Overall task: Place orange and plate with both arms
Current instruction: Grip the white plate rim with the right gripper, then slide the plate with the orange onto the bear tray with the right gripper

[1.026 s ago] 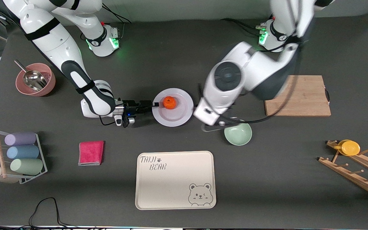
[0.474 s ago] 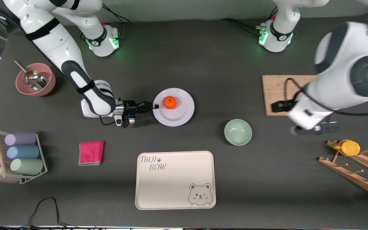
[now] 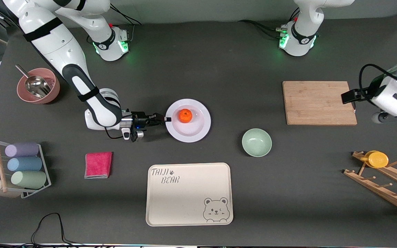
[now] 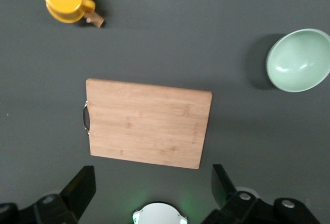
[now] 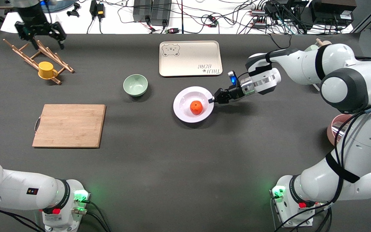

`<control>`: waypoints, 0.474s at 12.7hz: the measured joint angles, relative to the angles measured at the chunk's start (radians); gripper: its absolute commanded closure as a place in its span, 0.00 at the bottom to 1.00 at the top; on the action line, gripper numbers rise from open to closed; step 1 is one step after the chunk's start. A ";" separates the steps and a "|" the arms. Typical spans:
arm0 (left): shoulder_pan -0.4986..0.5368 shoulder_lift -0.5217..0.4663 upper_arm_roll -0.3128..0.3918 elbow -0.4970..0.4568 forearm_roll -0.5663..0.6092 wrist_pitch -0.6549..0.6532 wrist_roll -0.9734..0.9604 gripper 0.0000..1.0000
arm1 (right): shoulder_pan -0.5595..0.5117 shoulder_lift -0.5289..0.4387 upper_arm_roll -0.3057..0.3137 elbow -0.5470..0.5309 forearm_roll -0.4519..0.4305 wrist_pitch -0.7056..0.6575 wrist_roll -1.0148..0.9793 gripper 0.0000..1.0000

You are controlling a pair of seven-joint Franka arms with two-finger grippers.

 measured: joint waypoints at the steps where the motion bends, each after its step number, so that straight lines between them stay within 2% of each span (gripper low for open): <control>1: 0.016 -0.033 -0.006 -0.052 0.000 0.024 0.007 0.00 | 0.000 -0.007 0.000 0.020 0.000 0.002 0.028 1.00; 3: 0.039 -0.079 -0.041 -0.119 0.001 0.048 0.009 0.00 | -0.001 -0.027 -0.001 0.065 0.000 -0.028 0.078 1.00; 6: 0.048 -0.094 -0.084 -0.131 0.003 0.049 0.007 0.00 | -0.011 -0.048 -0.015 0.167 0.001 -0.077 0.174 1.00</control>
